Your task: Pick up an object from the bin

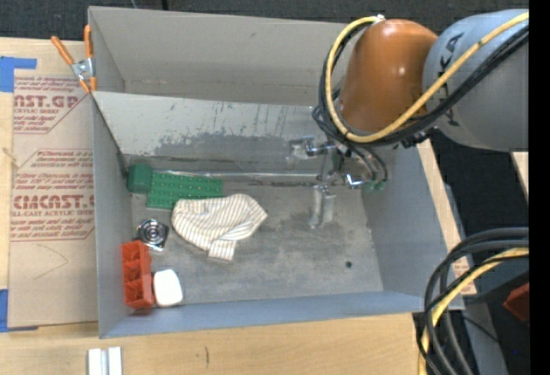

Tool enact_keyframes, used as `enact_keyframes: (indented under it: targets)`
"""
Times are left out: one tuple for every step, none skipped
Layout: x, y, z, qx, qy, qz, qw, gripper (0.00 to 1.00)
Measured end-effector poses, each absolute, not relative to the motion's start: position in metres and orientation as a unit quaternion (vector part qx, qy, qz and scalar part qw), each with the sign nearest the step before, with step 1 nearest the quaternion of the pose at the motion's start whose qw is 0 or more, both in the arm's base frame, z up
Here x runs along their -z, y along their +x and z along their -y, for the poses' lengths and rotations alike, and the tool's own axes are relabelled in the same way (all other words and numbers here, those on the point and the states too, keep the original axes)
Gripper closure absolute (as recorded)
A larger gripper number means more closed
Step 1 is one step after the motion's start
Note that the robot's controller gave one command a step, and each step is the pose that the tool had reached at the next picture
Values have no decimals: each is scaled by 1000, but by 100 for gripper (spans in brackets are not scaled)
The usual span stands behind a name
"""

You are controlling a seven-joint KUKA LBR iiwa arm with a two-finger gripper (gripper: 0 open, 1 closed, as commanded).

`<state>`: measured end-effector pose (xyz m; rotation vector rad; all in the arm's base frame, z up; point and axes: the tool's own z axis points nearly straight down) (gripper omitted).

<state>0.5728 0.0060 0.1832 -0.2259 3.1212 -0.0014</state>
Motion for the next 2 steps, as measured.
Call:
enact_keyframes:
  targets:
    - [-128, 585, -50, 0, -117, -993, 4, 0]
    - [-115, 587, -60, 0, -136, -991, 4, 0]
